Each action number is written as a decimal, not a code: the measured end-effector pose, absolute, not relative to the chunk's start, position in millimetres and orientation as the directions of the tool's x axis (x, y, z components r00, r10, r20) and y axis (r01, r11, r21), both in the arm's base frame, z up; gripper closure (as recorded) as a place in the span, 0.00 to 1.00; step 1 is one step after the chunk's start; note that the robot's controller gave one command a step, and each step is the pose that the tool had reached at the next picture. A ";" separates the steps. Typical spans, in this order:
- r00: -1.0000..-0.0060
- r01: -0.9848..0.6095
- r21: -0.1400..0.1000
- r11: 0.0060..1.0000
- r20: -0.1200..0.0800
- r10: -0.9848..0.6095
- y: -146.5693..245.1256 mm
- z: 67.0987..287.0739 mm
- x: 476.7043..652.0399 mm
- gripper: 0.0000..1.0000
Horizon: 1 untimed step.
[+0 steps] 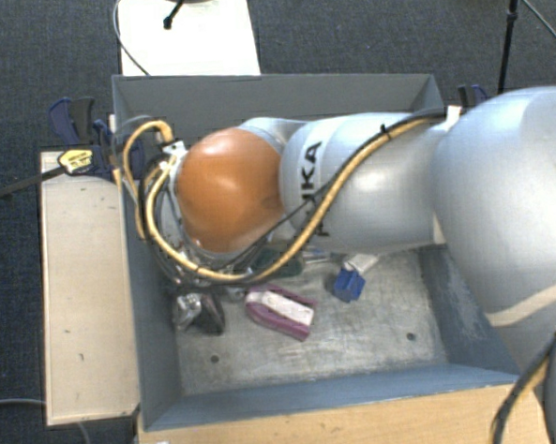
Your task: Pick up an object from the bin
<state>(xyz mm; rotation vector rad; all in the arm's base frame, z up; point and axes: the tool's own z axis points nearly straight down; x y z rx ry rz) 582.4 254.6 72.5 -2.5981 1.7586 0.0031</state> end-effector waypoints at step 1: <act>0.369 -0.930 0.001 -0.369 -0.003 -0.930 254.3 72.6 582.1 1.00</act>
Offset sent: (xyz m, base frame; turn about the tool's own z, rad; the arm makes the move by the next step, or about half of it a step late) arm 0.0000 0.0000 0.0000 0.0000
